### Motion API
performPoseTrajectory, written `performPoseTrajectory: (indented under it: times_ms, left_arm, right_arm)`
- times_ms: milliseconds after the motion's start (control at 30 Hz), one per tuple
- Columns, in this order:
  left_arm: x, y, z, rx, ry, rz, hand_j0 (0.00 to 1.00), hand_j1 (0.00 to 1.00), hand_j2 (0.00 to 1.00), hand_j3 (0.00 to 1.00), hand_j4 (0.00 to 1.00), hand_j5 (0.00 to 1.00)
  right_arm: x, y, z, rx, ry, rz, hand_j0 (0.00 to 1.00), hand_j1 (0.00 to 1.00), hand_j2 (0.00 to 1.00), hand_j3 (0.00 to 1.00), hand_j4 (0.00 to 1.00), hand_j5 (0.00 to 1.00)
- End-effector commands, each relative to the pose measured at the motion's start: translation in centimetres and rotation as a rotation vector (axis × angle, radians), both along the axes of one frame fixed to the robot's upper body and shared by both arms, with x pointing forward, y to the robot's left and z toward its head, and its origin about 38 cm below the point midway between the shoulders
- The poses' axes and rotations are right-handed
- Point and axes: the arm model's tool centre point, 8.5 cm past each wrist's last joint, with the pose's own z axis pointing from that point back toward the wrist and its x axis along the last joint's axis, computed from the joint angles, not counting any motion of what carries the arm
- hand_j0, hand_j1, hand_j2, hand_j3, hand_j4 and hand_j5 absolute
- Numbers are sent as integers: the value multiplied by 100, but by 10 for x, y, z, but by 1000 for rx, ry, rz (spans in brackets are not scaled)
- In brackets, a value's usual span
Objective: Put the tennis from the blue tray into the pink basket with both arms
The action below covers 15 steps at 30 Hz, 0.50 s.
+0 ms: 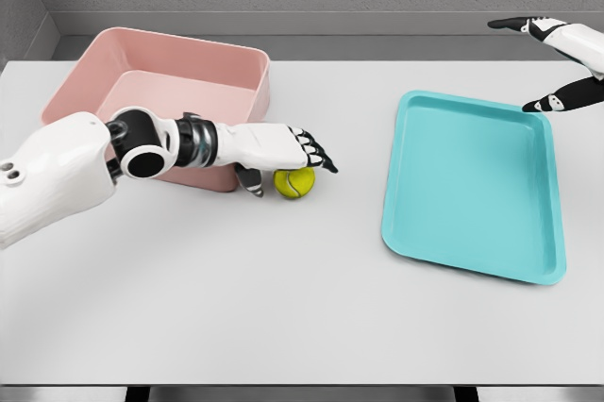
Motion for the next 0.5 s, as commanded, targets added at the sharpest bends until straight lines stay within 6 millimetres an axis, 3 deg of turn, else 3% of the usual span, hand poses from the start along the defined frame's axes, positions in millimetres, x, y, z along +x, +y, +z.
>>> performPoseTrajectory:
  times_ms: [0,467]
  left_arm:
    - [1,0,0,-1,3,4,100,100,100,100,100,100]
    - [-5,0,-16,44,8,-12,98,98,98,98,98,98]
  right_arm:
    - [0,-1,1,8,0,-3,100,100,100,100,100,100]
    - [-1,-12,2,-5,8,-27,100,100,100,100,100,100]
